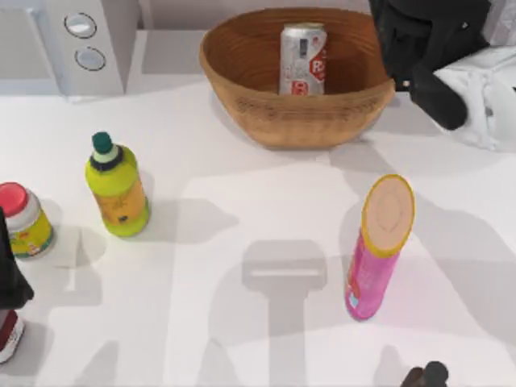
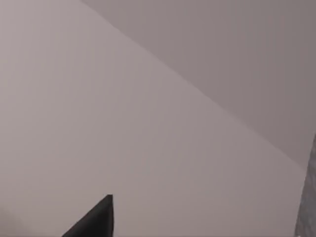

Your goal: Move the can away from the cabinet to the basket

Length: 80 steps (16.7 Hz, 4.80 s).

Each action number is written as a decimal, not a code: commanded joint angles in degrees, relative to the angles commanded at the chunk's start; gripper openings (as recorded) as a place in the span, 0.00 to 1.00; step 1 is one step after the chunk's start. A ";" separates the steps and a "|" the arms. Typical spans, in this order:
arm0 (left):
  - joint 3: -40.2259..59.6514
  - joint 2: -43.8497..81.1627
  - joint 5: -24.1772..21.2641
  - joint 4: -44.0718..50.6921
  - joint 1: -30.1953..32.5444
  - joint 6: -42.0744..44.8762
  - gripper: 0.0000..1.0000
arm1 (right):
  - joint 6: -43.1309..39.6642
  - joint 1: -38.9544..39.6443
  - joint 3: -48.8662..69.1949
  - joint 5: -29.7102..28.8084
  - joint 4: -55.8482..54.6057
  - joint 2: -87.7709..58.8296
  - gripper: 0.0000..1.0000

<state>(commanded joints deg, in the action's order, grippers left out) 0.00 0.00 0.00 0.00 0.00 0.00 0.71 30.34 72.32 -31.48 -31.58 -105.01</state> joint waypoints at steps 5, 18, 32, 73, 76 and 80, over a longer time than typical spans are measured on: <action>0.00 0.00 0.00 0.00 0.00 0.00 1.00 | -0.31 -7.73 -18.59 7.89 8.00 29.24 1.00; 0.00 0.00 0.00 0.00 0.00 0.00 1.00 | -0.69 -28.70 -68.67 29.74 29.86 101.14 1.00; 0.00 0.00 0.00 0.00 0.00 0.00 1.00 | -0.54 -37.71 -69.49 38.78 22.97 95.51 1.00; 0.00 0.00 0.00 0.00 0.00 0.00 1.00 | 0.86 -91.00 4.84 91.57 27.75 22.76 1.00; 0.00 0.00 0.00 0.00 0.00 0.00 1.00 | 0.91 -90.65 16.30 91.24 41.49 25.27 1.00; 0.00 0.00 0.00 0.00 0.00 0.00 1.00 | 0.94 -90.08 25.96 90.68 51.92 27.87 1.00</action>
<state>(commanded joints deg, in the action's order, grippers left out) 0.00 0.00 0.00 0.00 0.00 0.00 1.65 -59.74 98.28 59.19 20.34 -77.15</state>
